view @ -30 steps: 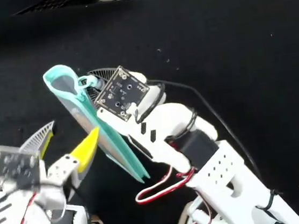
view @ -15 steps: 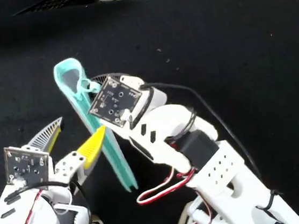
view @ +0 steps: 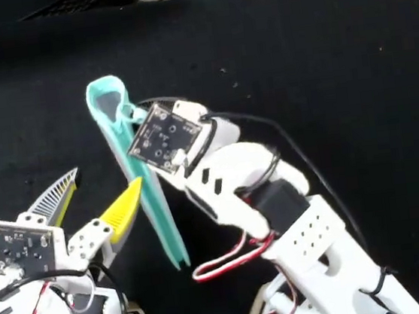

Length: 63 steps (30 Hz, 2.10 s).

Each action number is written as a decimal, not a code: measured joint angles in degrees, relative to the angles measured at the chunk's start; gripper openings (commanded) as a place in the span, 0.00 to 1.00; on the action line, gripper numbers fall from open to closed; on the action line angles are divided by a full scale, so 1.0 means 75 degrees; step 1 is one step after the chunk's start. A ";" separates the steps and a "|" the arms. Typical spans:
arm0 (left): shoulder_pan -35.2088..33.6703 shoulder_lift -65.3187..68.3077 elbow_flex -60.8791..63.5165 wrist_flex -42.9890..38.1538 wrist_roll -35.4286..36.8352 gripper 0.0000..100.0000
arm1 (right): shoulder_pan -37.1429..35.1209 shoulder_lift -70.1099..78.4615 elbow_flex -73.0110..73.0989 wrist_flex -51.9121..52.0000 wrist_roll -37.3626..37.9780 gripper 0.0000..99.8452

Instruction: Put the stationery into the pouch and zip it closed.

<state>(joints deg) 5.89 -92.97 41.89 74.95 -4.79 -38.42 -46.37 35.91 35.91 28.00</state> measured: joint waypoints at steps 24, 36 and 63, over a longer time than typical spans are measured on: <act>-0.0082 0.0047 0.1067 -0.0996 -0.0117 0.31 | -0.0469 -0.1395 -0.0012 0.0750 0.0023 0.01; -0.0750 0.0105 0.2168 -0.2415 0.0094 0.31 | -0.0481 -0.1395 0.0000 0.0750 0.0023 0.01; -0.0270 0.1430 0.1829 -0.3212 0.0375 0.22 | -0.0481 -0.1395 0.0000 0.0750 0.0023 0.01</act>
<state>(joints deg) 3.87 -82.24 55.60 50.86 -1.98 -42.02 -56.84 35.91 41.54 28.18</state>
